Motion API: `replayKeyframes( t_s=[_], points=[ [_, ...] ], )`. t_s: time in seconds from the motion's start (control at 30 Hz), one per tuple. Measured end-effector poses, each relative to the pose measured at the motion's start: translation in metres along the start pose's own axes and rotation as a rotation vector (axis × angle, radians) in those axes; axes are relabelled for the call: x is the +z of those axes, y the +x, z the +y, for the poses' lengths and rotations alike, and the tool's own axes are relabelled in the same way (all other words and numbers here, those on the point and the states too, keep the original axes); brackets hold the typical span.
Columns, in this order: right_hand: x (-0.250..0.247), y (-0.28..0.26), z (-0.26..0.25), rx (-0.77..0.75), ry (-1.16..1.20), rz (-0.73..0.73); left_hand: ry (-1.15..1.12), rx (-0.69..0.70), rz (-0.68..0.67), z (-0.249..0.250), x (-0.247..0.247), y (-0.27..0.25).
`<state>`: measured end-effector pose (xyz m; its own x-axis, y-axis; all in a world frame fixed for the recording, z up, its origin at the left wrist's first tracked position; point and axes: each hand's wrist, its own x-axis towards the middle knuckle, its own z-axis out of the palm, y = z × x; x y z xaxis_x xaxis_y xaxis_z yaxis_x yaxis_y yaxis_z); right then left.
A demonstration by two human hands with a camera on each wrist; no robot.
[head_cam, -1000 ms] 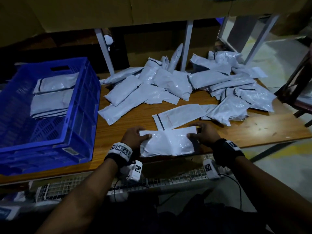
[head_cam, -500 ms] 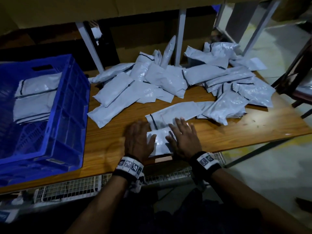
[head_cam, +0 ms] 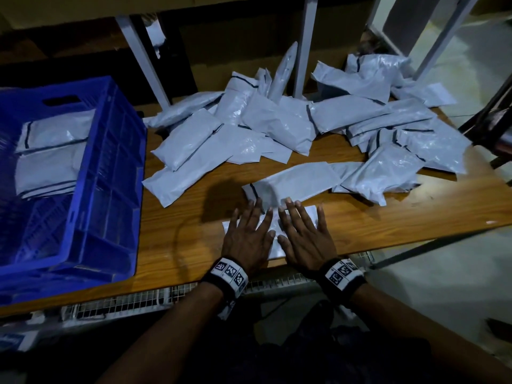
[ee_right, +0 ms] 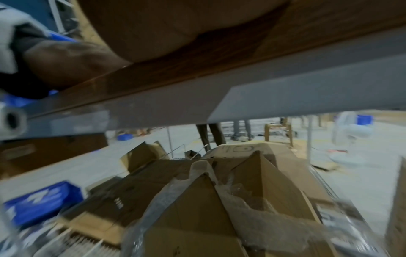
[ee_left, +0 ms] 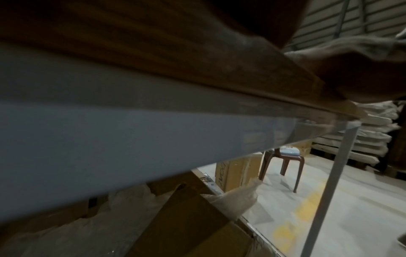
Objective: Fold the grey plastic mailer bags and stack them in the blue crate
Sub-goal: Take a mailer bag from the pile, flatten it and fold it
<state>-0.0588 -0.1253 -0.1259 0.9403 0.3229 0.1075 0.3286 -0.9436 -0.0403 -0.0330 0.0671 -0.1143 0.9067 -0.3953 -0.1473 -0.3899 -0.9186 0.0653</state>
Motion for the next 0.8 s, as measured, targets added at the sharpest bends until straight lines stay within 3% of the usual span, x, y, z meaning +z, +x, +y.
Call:
replayKeyframes(
  t_s=[0.4, 0.6, 0.8],
  points=[
    [0.0053, 0.0031, 0.001, -0.077, 0.039, -0.081, -0.039, 0.033, -0.043, -0.0053, 0.0042, 0.0032],
    [0.0048, 0.0044, 0.0034, -0.08, 0.063, -0.094, -0.08, 0.057, 0.043, -0.0079, 0.0077, 0.0032],
    [0.0049, 0.0073, 0.0033, -0.075, 0.07, -0.139, -0.107, 0.049, 0.046, -0.0077, 0.0066, 0.0044]
  ],
)
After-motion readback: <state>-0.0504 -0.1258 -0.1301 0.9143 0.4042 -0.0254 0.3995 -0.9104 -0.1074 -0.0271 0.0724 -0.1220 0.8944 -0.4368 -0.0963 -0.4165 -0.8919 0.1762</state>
